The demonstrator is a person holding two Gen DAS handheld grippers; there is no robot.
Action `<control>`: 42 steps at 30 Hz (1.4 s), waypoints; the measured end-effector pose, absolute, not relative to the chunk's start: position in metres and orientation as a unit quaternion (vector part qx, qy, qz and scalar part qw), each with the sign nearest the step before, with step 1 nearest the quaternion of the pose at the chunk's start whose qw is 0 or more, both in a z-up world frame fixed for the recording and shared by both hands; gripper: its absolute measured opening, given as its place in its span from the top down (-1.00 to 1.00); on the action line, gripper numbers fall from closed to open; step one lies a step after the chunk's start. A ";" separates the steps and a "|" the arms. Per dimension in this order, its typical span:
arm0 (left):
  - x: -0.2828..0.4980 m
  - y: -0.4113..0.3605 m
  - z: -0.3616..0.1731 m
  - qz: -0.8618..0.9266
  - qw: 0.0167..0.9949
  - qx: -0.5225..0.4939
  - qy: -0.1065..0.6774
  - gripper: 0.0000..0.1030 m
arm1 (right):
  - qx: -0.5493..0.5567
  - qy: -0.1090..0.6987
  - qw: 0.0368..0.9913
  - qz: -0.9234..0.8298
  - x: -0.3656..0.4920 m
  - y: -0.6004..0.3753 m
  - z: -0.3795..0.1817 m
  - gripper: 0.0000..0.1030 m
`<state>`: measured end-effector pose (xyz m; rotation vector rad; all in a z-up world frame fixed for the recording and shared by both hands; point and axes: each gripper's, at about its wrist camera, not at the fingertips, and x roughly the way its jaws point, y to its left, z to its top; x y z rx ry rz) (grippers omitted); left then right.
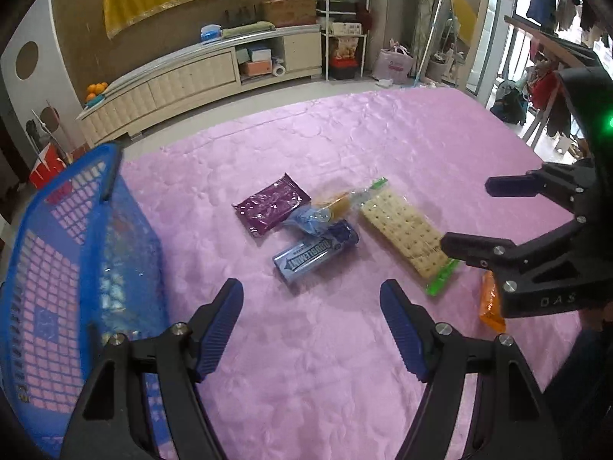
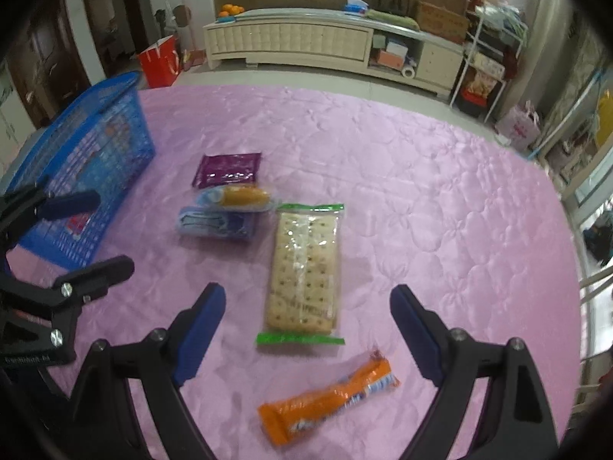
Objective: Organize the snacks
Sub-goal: 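Move both tools back over the remaining snacks on the table, then grasp the blue packet with the left tool while the right tool grasps the green-strip cracker pack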
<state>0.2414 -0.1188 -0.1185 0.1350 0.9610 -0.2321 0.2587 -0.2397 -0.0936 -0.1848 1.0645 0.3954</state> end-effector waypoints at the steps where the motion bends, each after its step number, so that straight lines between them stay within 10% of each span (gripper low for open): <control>1: 0.245 -0.120 -0.121 -0.112 0.877 0.068 0.462 -0.40 | -0.079 0.505 0.839 0.188 0.262 -0.241 -0.096 -0.76; 19: 0.309 -0.123 -0.178 -0.140 0.849 0.098 0.500 -0.40 | -0.112 0.518 0.829 0.177 0.290 -0.240 -0.130 -0.75; 42: 0.309 -0.138 -0.186 -0.170 0.827 0.087 0.528 0.30 | -0.088 0.550 0.809 0.189 0.296 -0.231 -0.153 -0.63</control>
